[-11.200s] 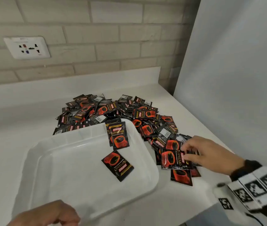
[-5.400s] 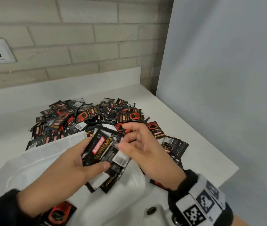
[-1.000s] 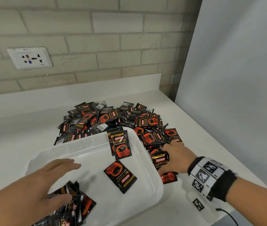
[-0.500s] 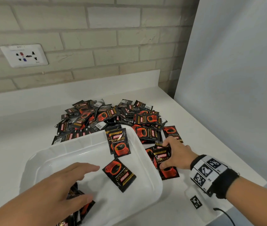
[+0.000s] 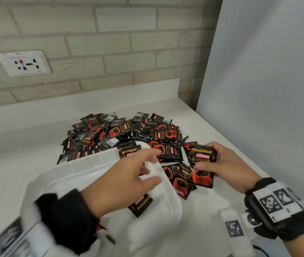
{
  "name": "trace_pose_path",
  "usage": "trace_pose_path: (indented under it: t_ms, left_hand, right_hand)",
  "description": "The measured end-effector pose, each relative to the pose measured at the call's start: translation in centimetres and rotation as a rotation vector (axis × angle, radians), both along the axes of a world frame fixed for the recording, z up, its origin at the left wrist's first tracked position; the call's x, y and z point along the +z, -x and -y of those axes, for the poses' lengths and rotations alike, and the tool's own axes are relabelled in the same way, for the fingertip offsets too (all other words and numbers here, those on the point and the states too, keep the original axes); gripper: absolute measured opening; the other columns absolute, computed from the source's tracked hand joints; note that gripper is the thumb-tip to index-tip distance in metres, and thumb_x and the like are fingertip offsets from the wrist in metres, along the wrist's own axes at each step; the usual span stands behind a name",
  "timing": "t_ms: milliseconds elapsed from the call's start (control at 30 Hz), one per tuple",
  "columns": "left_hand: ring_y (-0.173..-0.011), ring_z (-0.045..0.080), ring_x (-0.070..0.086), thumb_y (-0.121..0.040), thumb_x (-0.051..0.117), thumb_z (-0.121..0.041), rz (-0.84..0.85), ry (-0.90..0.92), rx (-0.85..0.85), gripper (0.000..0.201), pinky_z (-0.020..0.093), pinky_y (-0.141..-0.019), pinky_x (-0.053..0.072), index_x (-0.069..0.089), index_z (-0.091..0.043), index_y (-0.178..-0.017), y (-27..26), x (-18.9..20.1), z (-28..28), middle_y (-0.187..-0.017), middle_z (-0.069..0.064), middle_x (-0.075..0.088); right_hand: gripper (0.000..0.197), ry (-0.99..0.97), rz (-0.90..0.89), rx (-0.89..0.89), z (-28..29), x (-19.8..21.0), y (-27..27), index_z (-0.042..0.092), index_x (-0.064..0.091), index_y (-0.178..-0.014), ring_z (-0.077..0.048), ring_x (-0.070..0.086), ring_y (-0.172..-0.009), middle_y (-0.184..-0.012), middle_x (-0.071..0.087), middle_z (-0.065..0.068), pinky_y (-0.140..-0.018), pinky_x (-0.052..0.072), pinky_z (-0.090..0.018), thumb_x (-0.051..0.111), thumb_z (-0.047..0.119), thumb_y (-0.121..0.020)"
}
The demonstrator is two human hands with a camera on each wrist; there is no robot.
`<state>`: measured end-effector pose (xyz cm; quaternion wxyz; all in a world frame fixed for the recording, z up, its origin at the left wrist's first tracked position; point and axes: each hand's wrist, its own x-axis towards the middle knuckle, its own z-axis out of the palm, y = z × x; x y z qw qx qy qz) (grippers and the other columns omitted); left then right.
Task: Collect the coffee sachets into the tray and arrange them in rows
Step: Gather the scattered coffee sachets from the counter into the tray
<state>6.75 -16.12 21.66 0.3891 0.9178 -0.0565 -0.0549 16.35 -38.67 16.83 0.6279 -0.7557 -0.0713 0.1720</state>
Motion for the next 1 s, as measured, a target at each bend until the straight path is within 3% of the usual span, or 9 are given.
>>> trace_pose_path:
  t_ms: [100, 200, 333, 400, 467, 500, 633, 700, 1000]
  left_hand:
    - [-0.109, 0.003, 0.049, -0.088, 0.059, -0.031, -0.033, -0.006, 0.009, 0.058, 0.021, -0.089, 0.044, 0.03, -0.034, -0.138, -2.4, -0.3, 2.1, -0.131, -0.016, 0.046]
    - [-0.115, 0.008, 0.047, -0.089, 0.058, -0.033, -0.078, -0.069, -0.013, 0.061, 0.019, -0.087, 0.037, 0.026, -0.031, -0.141, -3.9, -0.8, 3.3, -0.137, -0.01, 0.043]
    - [-0.104, 0.006, 0.049, -0.091, 0.056, -0.029, -0.082, -0.08, -0.034, 0.056, 0.018, -0.084, 0.038, 0.029, -0.03, -0.14, -4.1, -1.3, 3.1, -0.127, -0.012, 0.047]
    - [-0.1, 0.005, 0.051, -0.091, 0.055, -0.029, -0.104, -0.099, -0.056, 0.053, 0.019, -0.085, 0.041, 0.032, -0.031, -0.138, -3.7, -1.7, 2.6, -0.116, -0.016, 0.047]
    - [-0.1, 0.005, 0.052, -0.091, 0.055, -0.029, -0.109, -0.124, -0.075, 0.048, 0.019, -0.085, 0.043, 0.036, -0.032, -0.135, -3.3, -2.1, 2.1, -0.112, -0.017, 0.047]
    - [-0.101, 0.005, 0.052, -0.091, 0.055, -0.03, -0.106, -0.13, -0.078, 0.047, 0.018, -0.086, 0.043, 0.037, -0.033, -0.134, -3.1, -2.2, 1.9, -0.111, -0.018, 0.048]
    - [-0.103, 0.004, 0.052, -0.09, 0.056, -0.029, -0.114, -0.113, -0.065, 0.045, 0.019, -0.088, 0.044, 0.039, -0.035, -0.131, -2.7, -2.7, 1.3, -0.113, -0.018, 0.05]
    - [-0.103, 0.004, 0.052, -0.09, 0.057, -0.029, -0.122, -0.09, -0.054, 0.046, 0.019, -0.088, 0.045, 0.038, -0.035, -0.132, -2.7, -2.7, 1.1, -0.113, -0.018, 0.05]
    - [-0.099, 0.005, 0.056, -0.082, 0.066, -0.032, -0.082, 0.231, 0.027, 0.061, 0.029, -0.091, 0.049, 0.033, -0.033, -0.133, -4.1, -2.4, 2.2, -0.113, -0.017, 0.051]
  right_hand:
    - [0.031, -0.001, 0.071, 0.052, -0.7, 1.2, 0.6, 0.015, 0.057, -0.089, -0.018, 0.066, -0.082, -0.089, 0.067, -0.006, -0.078, 0.054, -0.032, 0.072, -0.004, -0.07]
    - [0.03, 0.081, 0.127, 0.048, -1.0, 0.9, 0.4, 0.017, 0.057, -0.091, -0.004, 0.064, -0.073, -0.086, 0.066, 0.002, -0.07, 0.053, -0.017, 0.074, 0.002, -0.072]
    - [0.019, 0.525, 0.175, 0.21, -1.8, -2.3, -0.7, 0.026, 0.052, -0.078, -0.01, 0.057, -0.078, -0.089, 0.058, 0.001, -0.063, 0.043, -0.014, 0.071, 0.024, -0.08]
    - [0.019, 0.748, 0.203, 0.296, -2.3, -4.3, -1.4, 0.024, 0.057, -0.085, -0.017, 0.049, -0.097, -0.105, 0.05, -0.004, -0.076, 0.041, -0.022, 0.07, 0.036, -0.079]
    - [0.043, 0.893, 0.209, 0.351, -2.7, -5.3, -1.7, 0.017, 0.058, -0.11, -0.021, 0.04, -0.114, -0.122, 0.041, -0.005, -0.096, 0.037, -0.03, 0.069, 0.043, -0.077]
    - [0.05, 0.931, 0.204, 0.351, -2.8, -5.3, -1.8, 0.017, 0.056, -0.117, -0.021, 0.04, -0.116, -0.124, 0.039, -0.004, -0.099, 0.036, -0.032, 0.069, 0.044, -0.077]
    - [0.032, 0.808, 0.209, 0.289, -2.9, -4.5, -2.2, 0.028, 0.046, -0.09, -0.014, 0.052, -0.092, -0.105, 0.05, 0.002, -0.074, 0.042, -0.02, 0.075, 0.029, -0.074]
    - [0.034, 0.719, 0.194, 0.262, -2.3, -3.8, -2.4, 0.026, 0.043, -0.09, -0.01, 0.051, -0.08, -0.097, 0.053, 0.003, -0.063, 0.041, -0.017, 0.074, 0.02, -0.076]
    - [0.047, 0.239, 0.193, 0.216, -2.3, 4.0, -1.1, 0.034, 0.043, -0.1, -0.017, 0.062, -0.088, -0.098, 0.058, 0.002, -0.071, 0.054, -0.026, 0.075, 0.013, -0.073]
